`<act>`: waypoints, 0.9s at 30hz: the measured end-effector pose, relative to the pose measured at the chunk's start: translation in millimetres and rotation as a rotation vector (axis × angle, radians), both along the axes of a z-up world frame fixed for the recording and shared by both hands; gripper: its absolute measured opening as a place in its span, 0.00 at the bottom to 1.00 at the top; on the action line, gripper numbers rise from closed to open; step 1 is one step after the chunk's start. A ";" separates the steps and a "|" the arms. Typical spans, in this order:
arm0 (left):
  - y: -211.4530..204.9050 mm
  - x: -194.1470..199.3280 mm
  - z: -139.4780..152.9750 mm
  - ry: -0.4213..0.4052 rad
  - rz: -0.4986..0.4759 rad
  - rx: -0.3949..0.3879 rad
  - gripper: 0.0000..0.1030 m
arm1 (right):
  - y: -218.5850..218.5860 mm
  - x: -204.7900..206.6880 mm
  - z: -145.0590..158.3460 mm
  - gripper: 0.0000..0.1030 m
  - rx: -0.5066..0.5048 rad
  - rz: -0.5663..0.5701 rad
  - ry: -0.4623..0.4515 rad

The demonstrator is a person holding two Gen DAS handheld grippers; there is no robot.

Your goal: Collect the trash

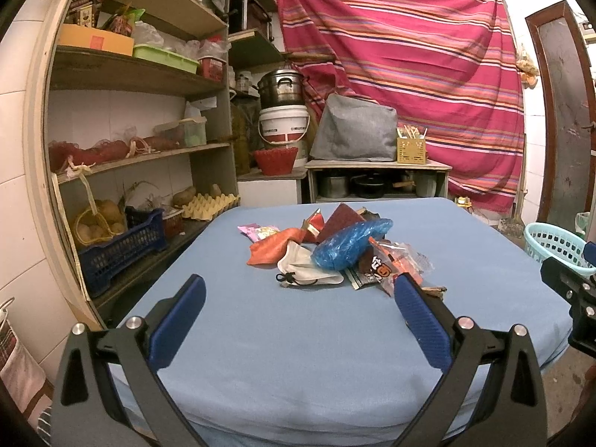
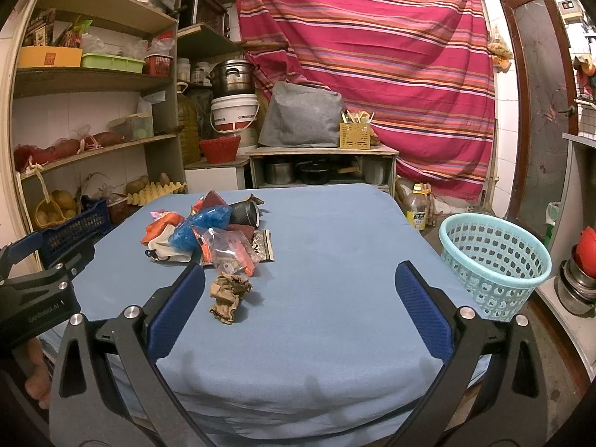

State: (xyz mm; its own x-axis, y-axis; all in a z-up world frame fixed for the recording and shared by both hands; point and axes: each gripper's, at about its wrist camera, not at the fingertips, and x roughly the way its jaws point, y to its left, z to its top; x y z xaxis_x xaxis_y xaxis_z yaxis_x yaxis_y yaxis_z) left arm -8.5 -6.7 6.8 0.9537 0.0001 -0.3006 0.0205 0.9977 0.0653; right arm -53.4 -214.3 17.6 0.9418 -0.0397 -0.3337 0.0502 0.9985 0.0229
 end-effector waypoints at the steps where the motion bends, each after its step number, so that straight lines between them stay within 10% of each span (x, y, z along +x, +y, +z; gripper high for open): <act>1: -0.3 0.0 -0.2 0.000 0.000 0.001 0.96 | -0.1 0.0 -0.1 0.96 0.002 0.001 0.000; 27: 7.2 14.3 -4.6 0.032 0.008 -0.004 0.96 | -5.4 9.2 -6.3 0.96 0.001 -0.008 0.019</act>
State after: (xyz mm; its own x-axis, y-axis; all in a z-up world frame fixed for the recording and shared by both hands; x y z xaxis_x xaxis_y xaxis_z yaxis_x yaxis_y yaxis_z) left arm 5.8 0.5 2.2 0.9437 0.0063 -0.3309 0.0146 0.9981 0.0606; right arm -44.2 -219.7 11.3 0.9351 -0.0472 -0.3513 0.0588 0.9980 0.0225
